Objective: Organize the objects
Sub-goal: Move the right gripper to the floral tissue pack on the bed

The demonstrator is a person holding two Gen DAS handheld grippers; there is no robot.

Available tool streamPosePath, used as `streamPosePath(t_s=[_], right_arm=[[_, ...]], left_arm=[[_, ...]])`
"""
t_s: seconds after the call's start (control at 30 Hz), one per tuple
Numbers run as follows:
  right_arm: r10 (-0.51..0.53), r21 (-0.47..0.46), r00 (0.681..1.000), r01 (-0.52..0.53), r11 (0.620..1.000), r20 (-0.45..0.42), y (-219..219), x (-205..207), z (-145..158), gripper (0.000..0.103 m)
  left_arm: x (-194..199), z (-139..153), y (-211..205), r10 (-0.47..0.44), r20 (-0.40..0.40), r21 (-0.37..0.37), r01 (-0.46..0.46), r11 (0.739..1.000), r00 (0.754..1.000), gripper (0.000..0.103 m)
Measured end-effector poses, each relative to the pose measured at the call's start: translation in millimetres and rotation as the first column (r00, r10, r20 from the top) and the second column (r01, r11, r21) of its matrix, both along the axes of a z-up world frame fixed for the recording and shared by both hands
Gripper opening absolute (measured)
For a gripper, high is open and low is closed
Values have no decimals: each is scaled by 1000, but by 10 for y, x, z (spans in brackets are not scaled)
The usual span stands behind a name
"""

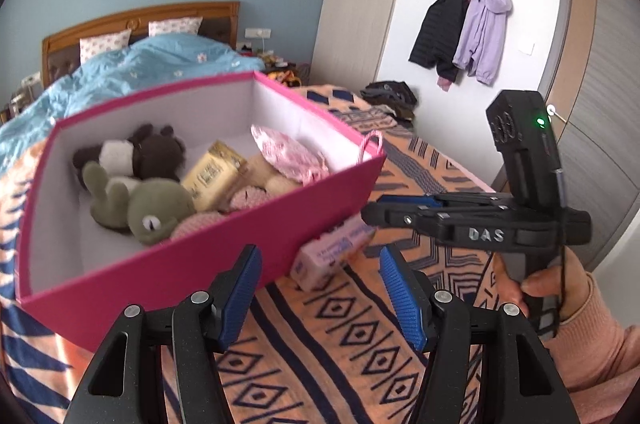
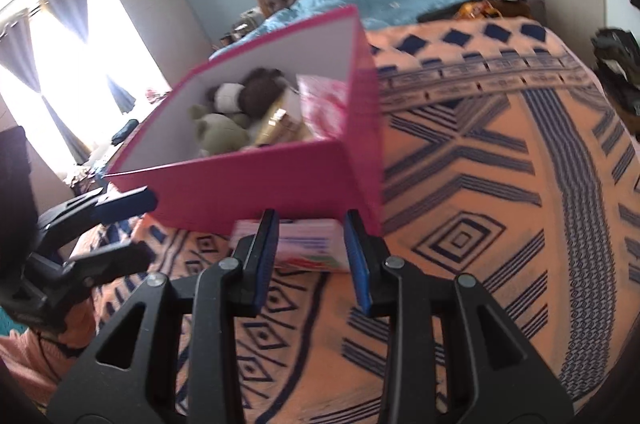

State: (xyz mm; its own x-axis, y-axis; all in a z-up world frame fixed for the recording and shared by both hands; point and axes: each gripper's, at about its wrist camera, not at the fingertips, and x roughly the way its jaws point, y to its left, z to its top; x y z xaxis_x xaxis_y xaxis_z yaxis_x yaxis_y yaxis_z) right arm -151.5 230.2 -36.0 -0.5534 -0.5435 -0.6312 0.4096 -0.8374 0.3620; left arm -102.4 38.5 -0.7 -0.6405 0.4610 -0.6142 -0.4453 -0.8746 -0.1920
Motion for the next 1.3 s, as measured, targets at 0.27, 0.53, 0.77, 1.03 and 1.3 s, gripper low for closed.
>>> streamPosePath(t_s=[0.27,0.53,0.77,1.03,1.3], right_arm=[[39,-28,998,-38,999,50,-31,-39,-170,36],[131,27,990,-133,991,57,-129,265,-223,36],[79,-17,994,-78,997,70,54,304,-288,36],[79,-33,993,-77,996,82,-8,235,-352,36],[107,-51,989,-102,993,103,-87,243,-403,36]], left_arm=[[-59,-216,57,0,76,1,0,1000,997,63],[-15,-292,64,-18,109,14,17,1000,994,63],[-44,-480,115,-13,182,0,13,1000,983,63],[-36,-608,229,-19,227,-19,24,1000,974,62],[-72,-674,218,-27,258,-5,29,1000,966,43]])
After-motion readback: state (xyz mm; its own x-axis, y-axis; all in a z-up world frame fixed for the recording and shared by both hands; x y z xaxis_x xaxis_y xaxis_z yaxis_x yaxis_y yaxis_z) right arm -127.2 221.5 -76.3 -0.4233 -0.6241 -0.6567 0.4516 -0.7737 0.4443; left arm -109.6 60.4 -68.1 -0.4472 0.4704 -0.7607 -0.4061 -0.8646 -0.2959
